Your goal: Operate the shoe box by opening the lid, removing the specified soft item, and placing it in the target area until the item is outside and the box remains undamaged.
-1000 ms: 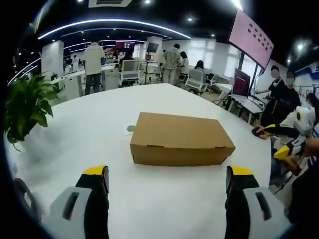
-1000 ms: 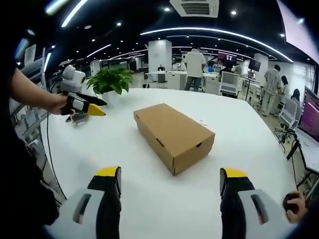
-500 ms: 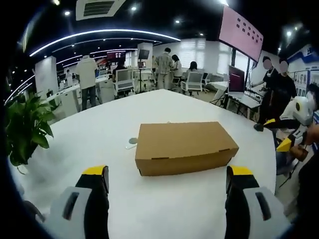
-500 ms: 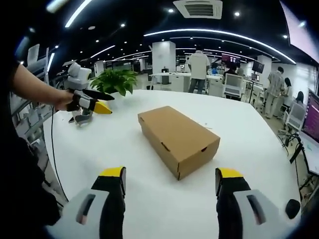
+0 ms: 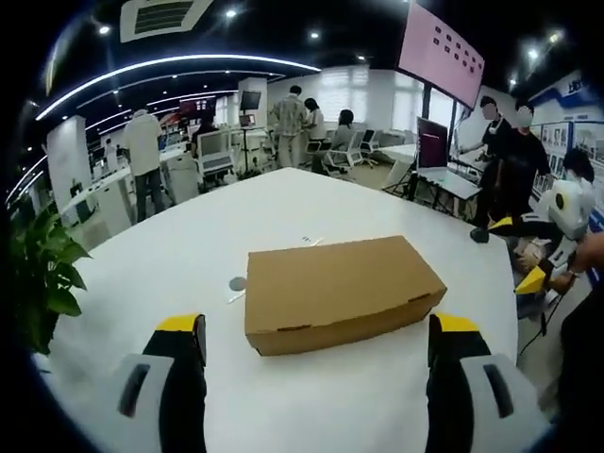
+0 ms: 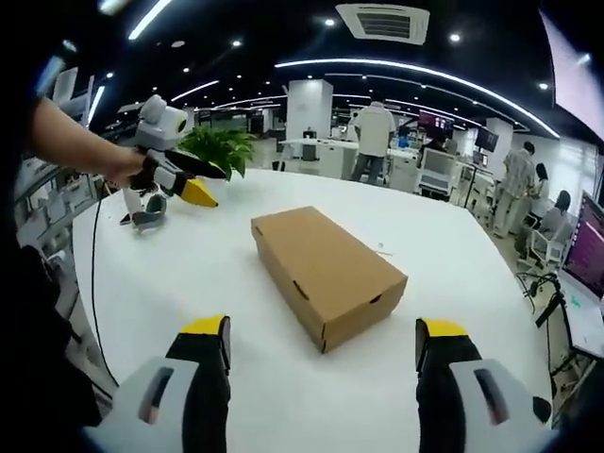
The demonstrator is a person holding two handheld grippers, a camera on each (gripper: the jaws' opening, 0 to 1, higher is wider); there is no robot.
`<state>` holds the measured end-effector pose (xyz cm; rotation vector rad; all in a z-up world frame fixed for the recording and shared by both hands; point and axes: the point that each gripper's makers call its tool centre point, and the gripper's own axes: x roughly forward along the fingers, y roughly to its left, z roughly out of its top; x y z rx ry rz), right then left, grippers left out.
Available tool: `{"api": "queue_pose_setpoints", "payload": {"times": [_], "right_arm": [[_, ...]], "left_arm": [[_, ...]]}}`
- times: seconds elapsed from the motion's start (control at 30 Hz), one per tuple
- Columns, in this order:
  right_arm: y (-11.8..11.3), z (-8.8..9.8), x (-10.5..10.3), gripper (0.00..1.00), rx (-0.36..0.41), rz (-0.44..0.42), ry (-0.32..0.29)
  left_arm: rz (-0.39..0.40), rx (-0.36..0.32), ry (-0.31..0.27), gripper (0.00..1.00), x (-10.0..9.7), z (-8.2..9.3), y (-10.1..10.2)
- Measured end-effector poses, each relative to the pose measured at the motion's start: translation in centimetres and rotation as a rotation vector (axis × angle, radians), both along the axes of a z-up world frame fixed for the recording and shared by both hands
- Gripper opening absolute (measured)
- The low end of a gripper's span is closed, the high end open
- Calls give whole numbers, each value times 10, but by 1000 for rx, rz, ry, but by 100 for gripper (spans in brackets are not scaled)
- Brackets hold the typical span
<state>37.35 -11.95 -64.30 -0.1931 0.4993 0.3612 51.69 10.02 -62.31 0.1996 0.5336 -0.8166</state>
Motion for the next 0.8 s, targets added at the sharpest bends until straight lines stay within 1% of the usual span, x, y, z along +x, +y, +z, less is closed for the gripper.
{"api": "queue_pose_setpoints", "payload": {"times": [0.1,0.23,0.3,0.37,0.43,0.53,0.6,0.7,0.8], "right_arm": [[-2,-1,1,83,2,-11,6],[-6,0,5,87,40,-46,14],[-9,0,9,88,60,-65,17],[-11,2,13,88,83,-80,17],[-13,3,17,88,119,-104,24],[-15,4,22,88,144,-124,19],[-15,5,25,87,145,-130,16],[-13,2,27,85,127,-127,17],[-15,0,31,85,110,-138,9]], "left_arm": [[-3,2,-1,99,9,5,3],[-3,-1,1,99,20,12,5],[-7,-10,-2,99,24,16,5],[-18,-21,10,99,26,18,4],[-21,-12,11,99,31,17,6],[-11,2,11,99,36,12,12],[-3,2,12,99,37,9,14],[1,6,8,99,40,3,16],[16,16,11,99,46,-5,17]]}}
